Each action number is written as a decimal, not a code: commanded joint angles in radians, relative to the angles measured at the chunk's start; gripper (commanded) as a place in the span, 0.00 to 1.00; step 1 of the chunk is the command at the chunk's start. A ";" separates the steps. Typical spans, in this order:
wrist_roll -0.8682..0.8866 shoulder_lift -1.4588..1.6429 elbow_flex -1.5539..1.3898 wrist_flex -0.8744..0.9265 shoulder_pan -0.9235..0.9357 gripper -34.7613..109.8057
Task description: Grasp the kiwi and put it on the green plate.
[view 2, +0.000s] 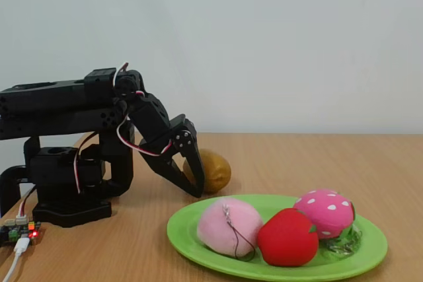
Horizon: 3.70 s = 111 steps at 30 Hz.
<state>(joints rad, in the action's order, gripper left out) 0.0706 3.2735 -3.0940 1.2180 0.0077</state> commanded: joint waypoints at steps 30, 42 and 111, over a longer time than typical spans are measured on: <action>-0.026 0.020 -0.009 0.018 -0.038 0.18; -0.054 -0.012 0.097 0.021 -0.021 0.18; -0.512 -0.790 0.887 0.396 -0.147 0.51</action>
<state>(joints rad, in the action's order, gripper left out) -0.3942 2.4850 -2.2319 1.5953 -0.1565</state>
